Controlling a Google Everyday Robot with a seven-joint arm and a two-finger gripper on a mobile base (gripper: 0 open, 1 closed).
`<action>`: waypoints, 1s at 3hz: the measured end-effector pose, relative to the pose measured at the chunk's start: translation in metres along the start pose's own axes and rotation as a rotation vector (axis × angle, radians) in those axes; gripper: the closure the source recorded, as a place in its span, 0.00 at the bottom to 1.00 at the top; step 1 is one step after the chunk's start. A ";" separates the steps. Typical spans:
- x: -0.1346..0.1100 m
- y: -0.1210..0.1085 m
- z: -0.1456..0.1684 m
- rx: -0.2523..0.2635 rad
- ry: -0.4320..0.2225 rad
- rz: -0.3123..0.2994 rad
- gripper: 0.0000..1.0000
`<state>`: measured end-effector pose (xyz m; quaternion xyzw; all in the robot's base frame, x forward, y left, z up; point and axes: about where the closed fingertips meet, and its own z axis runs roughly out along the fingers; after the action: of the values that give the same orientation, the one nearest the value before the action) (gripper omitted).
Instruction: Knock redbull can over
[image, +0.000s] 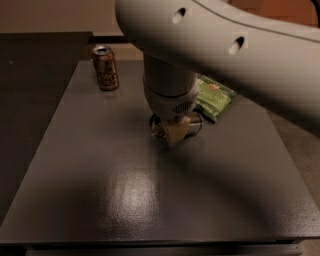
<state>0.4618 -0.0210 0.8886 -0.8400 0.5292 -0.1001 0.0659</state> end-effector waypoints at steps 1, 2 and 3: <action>-0.009 0.013 0.010 -0.030 0.018 -0.049 0.36; -0.023 0.027 0.016 -0.054 0.008 -0.096 0.12; -0.023 0.026 0.015 -0.051 0.009 -0.096 0.00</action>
Offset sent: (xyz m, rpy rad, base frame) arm -0.0496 0.0146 -0.0368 -0.0682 0.0862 0.1380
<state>0.4327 -0.0115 0.8658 -0.8654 0.4909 -0.0933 0.0375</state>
